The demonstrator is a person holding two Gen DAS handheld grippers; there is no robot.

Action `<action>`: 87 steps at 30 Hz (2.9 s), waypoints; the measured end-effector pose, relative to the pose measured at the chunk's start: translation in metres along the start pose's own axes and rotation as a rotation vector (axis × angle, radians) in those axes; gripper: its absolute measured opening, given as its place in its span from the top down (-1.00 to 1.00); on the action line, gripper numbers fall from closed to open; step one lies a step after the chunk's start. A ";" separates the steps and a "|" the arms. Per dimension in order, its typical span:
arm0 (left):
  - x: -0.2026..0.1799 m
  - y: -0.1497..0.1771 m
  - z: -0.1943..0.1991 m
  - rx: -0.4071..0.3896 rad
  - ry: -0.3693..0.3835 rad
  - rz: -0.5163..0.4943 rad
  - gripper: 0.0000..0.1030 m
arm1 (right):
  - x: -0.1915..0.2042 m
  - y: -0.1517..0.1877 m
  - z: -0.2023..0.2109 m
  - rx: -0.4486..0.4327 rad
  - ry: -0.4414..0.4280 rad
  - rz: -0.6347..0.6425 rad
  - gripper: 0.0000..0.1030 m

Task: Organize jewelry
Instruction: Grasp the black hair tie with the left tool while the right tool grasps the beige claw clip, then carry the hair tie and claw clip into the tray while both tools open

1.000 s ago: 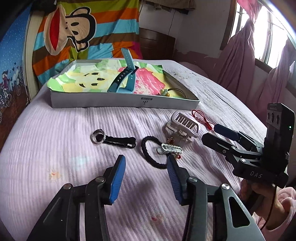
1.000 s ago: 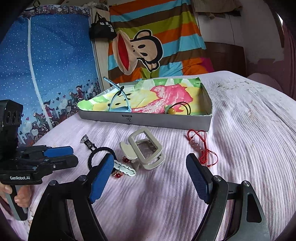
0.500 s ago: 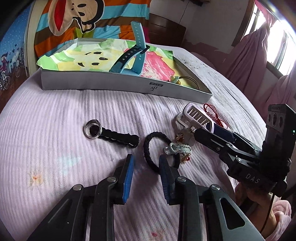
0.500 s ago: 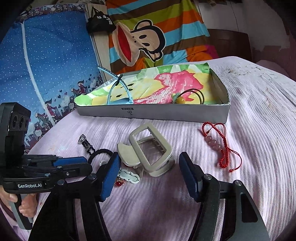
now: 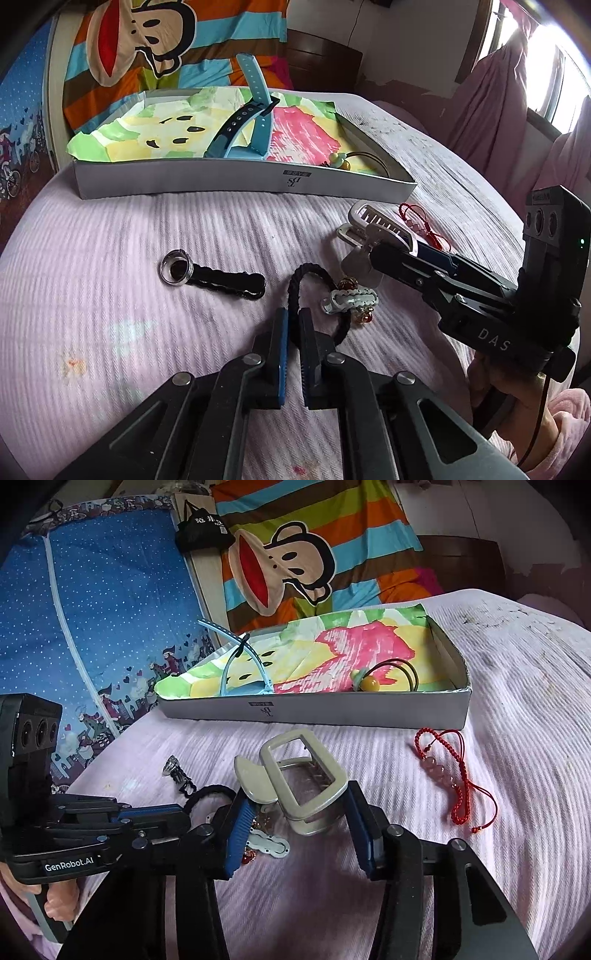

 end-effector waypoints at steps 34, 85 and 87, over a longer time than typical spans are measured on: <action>0.046 -0.083 0.064 -0.350 -0.151 0.207 0.90 | -0.001 -0.072 0.031 -0.241 -0.010 0.017 0.15; 0.074 -0.078 0.049 -0.435 -0.142 0.301 -0.87 | -0.016 -0.078 0.015 -0.301 0.042 -0.024 -0.52; 0.074 -0.072 0.056 -0.459 -0.155 0.304 -0.98 | -0.015 -0.076 0.027 -0.340 0.033 -0.025 -0.75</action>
Point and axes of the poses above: each gripper's, at about its wrist camera, not at the fingertips, and z roughly against the way its jaws point, x to its left, y to its underside, the point moved 2 cm from there along -z, roughly the way its jaws point, and after that the axes turned 14 degrees about x, right-handed, at the moved point
